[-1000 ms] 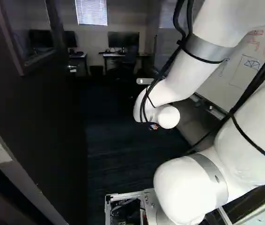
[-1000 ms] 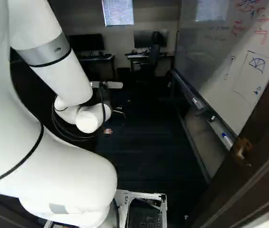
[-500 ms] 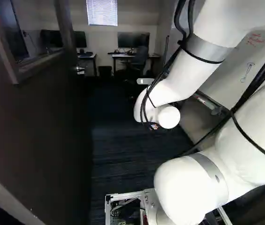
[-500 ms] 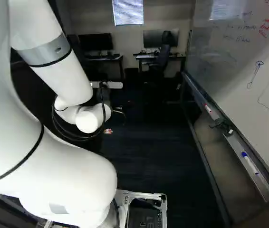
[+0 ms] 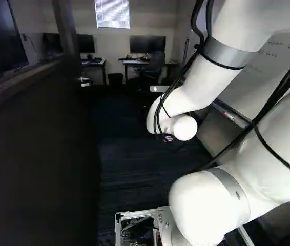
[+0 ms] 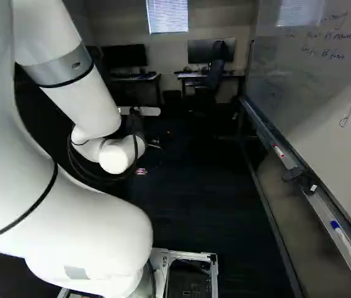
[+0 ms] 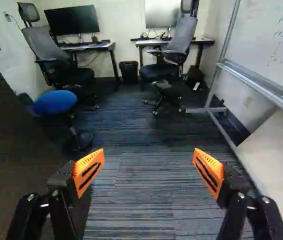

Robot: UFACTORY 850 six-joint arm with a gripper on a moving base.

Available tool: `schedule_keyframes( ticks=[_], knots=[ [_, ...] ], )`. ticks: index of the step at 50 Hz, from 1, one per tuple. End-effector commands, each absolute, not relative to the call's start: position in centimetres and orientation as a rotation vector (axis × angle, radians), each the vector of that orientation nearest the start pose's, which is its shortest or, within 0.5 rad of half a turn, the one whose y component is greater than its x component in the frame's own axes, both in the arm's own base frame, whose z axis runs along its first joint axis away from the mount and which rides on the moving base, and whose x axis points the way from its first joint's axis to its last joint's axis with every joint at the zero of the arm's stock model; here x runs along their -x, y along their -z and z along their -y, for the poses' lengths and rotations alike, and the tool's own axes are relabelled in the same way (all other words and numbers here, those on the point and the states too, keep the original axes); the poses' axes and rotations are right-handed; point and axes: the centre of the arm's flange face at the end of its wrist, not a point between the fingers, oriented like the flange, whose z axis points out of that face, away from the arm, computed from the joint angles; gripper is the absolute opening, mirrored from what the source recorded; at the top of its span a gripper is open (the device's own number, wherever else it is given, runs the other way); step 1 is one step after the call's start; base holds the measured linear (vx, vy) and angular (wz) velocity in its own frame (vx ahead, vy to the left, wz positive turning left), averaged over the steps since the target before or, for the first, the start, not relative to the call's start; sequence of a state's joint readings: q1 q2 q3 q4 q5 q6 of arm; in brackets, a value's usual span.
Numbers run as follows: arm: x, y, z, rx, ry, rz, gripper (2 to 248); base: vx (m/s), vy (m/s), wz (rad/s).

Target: Open the door and move inside

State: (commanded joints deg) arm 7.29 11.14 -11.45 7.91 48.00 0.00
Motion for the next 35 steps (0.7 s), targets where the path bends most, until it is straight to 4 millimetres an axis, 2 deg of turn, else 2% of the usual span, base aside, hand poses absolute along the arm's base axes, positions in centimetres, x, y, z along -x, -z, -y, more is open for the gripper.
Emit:
schedule_keyframes(
  ticks=[35],
  knots=[
    [-30.97,-38.08,-3.03,2.532,1.786,-0.048,247,0.198,0.007,0.011]
  ],
)
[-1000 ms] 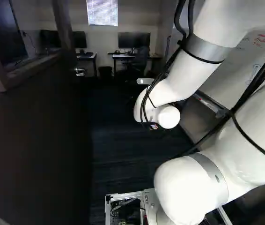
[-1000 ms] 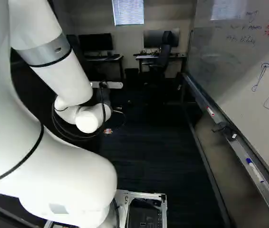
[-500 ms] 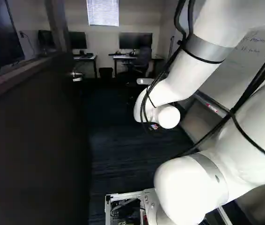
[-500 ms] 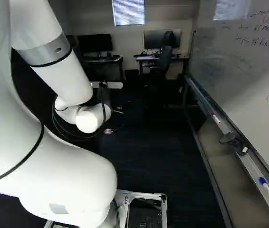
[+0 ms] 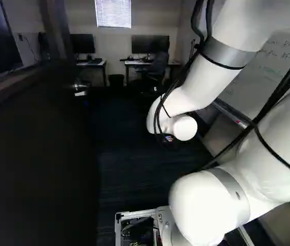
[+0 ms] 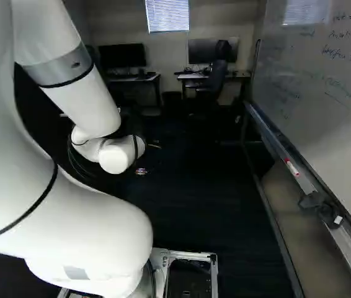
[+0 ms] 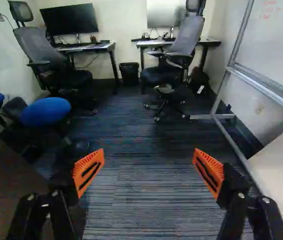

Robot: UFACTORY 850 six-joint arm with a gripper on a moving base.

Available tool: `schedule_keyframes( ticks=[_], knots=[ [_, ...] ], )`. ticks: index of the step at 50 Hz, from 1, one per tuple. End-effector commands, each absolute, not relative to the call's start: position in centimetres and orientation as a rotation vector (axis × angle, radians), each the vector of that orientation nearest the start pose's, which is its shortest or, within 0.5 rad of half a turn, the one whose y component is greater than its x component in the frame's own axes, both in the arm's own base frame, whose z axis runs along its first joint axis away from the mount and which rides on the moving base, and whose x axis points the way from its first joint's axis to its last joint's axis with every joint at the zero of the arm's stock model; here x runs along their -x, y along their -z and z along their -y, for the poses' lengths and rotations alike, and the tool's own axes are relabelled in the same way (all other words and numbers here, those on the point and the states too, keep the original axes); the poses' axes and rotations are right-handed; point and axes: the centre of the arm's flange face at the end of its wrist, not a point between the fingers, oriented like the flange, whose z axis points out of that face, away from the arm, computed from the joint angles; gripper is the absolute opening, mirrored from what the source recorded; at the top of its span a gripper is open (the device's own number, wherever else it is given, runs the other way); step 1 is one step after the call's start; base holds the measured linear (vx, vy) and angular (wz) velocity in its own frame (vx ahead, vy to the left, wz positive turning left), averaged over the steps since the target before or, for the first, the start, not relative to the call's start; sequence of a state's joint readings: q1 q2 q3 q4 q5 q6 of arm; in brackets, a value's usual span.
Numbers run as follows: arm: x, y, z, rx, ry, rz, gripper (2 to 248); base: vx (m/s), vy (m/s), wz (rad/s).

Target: Open the door and move inside

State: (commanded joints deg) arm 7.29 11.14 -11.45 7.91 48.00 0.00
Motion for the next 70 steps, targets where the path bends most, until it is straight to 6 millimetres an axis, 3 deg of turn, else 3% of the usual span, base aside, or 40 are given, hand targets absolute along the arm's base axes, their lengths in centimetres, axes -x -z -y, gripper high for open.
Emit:
schedule_keyframes(
  ticks=[70],
  knots=[
    [-30.97,-38.08,-3.03,2.532,1.786,-0.048,247,0.201,-0.003,-0.005]
  ],
)
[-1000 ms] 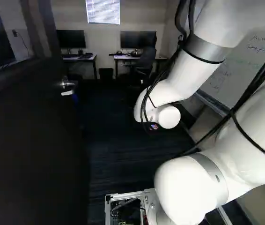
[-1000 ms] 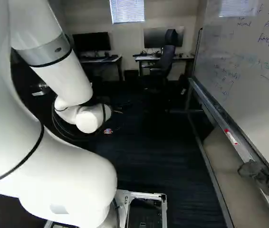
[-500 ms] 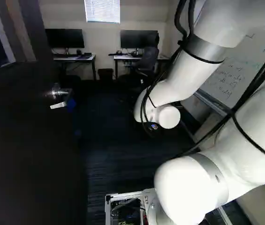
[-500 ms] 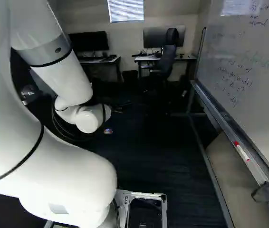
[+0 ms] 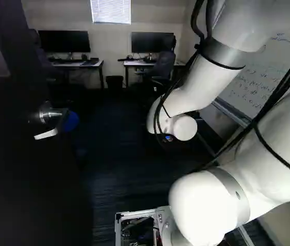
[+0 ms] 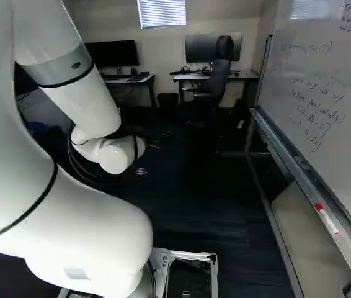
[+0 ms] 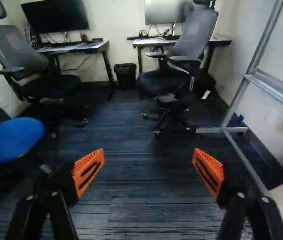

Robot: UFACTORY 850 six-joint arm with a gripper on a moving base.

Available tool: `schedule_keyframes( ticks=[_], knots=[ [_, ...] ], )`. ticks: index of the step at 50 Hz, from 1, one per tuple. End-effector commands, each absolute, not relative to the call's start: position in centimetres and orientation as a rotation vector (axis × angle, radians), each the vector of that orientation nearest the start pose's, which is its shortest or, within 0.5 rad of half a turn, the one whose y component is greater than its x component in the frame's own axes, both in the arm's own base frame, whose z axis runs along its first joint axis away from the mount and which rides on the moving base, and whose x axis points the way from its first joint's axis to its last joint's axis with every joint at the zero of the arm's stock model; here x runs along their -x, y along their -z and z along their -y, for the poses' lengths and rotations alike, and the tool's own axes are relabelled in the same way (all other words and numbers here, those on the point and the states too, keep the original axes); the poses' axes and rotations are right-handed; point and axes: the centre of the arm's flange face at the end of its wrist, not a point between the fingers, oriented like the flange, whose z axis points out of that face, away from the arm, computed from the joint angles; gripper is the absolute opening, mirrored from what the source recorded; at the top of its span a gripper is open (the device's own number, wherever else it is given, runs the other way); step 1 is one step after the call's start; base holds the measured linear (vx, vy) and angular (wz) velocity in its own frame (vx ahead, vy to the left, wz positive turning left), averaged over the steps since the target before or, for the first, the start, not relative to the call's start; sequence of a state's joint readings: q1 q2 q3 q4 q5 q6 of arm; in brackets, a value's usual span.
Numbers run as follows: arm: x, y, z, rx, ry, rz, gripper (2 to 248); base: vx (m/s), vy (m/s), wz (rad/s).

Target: Open the door and move inside

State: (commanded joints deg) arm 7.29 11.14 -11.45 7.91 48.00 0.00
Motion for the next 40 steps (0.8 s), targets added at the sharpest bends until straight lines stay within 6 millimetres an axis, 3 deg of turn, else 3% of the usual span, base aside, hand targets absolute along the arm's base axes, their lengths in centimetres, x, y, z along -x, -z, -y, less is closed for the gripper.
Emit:
schedule_keyframes(
  ticks=[25,40],
  knots=[
    [-30.97,-38.08,-3.03,2.532,1.786,-0.048,247,0.16,-0.005,-0.017],
    [-30.97,-38.08,-3.03,2.532,1.786,-0.048,247,0.017,0.0,-0.003]
  ],
)
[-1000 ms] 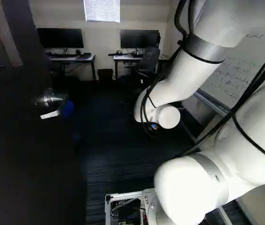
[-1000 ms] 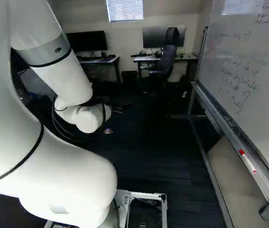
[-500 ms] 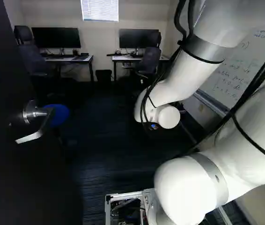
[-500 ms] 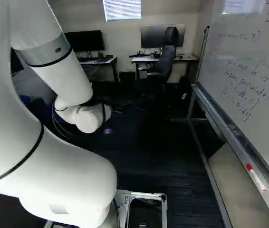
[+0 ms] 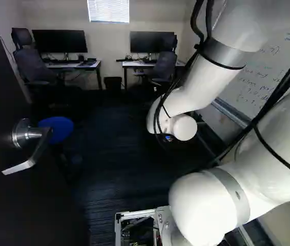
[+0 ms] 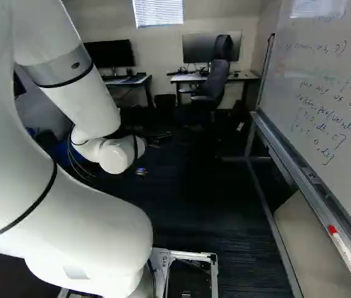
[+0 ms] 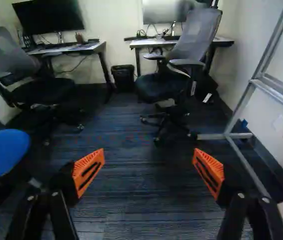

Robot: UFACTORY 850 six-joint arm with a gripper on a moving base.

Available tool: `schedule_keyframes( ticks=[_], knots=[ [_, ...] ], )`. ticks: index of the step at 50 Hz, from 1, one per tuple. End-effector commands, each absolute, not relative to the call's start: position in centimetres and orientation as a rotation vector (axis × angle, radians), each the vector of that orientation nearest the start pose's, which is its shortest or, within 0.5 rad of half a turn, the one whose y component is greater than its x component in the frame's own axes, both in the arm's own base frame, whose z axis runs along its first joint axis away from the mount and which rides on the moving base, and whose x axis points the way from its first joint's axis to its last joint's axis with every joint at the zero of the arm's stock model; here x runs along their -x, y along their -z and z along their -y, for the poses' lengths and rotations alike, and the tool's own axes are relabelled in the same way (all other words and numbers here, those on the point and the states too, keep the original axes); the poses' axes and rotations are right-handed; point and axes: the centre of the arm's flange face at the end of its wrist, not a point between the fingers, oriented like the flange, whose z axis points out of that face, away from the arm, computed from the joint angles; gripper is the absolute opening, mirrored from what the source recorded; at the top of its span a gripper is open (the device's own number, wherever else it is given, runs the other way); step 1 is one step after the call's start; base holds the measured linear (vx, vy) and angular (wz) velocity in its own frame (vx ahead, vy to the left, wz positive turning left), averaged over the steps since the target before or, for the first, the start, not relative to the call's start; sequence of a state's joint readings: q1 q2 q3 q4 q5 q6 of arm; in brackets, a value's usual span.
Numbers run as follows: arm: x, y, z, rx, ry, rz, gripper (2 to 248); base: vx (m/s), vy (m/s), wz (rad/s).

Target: Open the door and move inside

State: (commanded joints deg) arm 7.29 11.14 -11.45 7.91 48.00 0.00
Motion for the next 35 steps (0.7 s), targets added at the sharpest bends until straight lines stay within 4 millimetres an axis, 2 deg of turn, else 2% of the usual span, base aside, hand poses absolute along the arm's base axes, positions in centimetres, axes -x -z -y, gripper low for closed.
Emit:
schedule_keyframes(
  ticks=[35],
  knots=[
    [-30.68,-37.97,-2.76,2.534,1.789,-0.044,247,0.0,0.0,0.0]
  ],
)
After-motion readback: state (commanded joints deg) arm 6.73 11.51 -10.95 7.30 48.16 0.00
